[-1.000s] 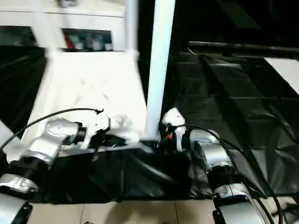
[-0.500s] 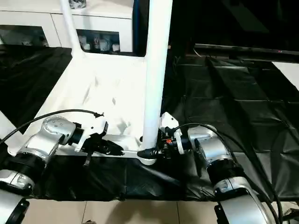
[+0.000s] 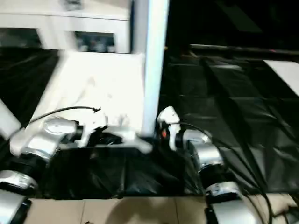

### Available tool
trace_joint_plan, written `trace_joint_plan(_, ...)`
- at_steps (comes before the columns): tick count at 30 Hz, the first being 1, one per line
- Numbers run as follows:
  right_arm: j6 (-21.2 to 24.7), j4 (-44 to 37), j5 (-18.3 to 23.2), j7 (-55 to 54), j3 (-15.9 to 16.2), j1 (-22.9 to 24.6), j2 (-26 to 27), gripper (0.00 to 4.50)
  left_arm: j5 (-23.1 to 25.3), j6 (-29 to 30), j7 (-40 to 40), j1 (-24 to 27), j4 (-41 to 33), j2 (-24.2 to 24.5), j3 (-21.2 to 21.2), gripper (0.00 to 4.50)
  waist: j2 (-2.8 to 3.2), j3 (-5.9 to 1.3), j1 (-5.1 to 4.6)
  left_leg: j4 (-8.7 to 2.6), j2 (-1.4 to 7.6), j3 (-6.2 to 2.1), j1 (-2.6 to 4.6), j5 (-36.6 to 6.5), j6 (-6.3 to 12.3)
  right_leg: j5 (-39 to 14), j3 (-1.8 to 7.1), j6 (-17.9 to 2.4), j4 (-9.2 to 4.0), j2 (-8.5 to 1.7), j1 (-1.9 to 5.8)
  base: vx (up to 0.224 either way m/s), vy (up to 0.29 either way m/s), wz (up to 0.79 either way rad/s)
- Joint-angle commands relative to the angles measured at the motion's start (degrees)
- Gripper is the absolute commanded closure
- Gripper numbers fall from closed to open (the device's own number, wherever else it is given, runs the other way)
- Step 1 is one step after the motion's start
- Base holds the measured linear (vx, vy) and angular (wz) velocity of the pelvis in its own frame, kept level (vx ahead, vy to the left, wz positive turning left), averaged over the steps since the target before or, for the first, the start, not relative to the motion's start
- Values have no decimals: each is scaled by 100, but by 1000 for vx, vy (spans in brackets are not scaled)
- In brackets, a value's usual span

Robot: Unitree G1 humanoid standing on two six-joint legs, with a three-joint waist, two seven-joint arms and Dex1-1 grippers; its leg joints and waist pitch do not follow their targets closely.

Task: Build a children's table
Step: Rotate leg to tighten

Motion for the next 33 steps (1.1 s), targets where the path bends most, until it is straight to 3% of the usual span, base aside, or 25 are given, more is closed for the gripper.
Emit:
trace_joint_plan(1,40,24,-184,-792,157,150,394,194,12,398,532,142,-534,-451,-131,450,5,-283,-6,-418,41,16,-7,-1668,-30,-2192,202,-931,-515,-246,235,0,0,0)
trace_joint_plan(4,81,28,-184,-1121,82,175,526,194,55,474,637,202,-646,-569,-180,450,12,-293,-52,-402,28,33,-26,-1575,70,-1930,209,-972,-503,-209,232,0,0,0)
trace_joint_plan(5,127,7,-273,-1765,1,240,826,194,57,600,808,313,-800,-837,-270,450,5,-290,-55,-402,21,35,-30,-1563,108,-1885,204,-980,-507,-203,235,0,0,0)
trace_joint_plan(7,158,-5,-264,-1977,-52,252,984,194,68,594,872,329,-816,-917,-330,450,7,-291,-73,-417,15,26,-53,-1498,72,-1854,200,-937,-494,-204,251,0,0,0)
trace_joint_plan(10,52,-31,-380,-2042,41,255,998,194,116,537,921,299,-754,-885,-360,450,31,-281,-95,-418,9,29,-36,-1694,86,-1946,206,-901,-524,-191,224,0,0,0)
trace_joint_plan(12,-276,41,-615,-2210,175,201,834,194,153,508,925,282,-739,-766,-354,450,47,-273,-95,-423,12,25,-32,-1793,65,-2033,206,-879,-541,-199,209,0,0,0)
trace_joint_plan(14,-395,89,-605,-2227,131,162,748,125,171,566,922,314,-827,-700,-354,450,42,-273,-101,-423,8,24,-27,-1867,64,-2140,206,-848,-551,-204,208,0,0,0)
trace_joint_plan(16,-453,101,-556,-2191,94,136,681,115,199,629,909,342,-908,-639,-368,450,53,-287,-92,-415,16,26,-26,-1772,67,-1972,212,-889,-536,-200,211,0,0,0)
trace_joint_plan(22,-290,-323,-381,-455,470,227,167,79,201,364,369,255,-732,-225,-393,450,11,-340,-63,-354,6,61,-76,-994,397,-545,208,-1263,-381,-174,315,0,0,0)
trace_joint_plan(24,-312,-370,-332,-175,543,242,92,79,172,303,229,230,-683,-154,-402,450,14,-345,-60,-338,11,68,-71,-874,488,-355,210,-1363,-360,-186,327,0,0,0)
trace_joint_plan(29,-114,-620,8,1887,1013,220,-463,79,62,-171,-764,4,-341,361,-551,450,28,-317,-20,-347,37,74,-38,-1115,542,-699,197,-1434,-392,-193,317,0,0,0)
trace_joint_plan(33,-22,-508,6,2490,1156,96,-606,110,48,-305,-1091,-127,-178,503,-613,450,40,-300,63,-372,63,74,-5,-1373,340,-1230,195,-1345,-416,-205,298,0,0,0)
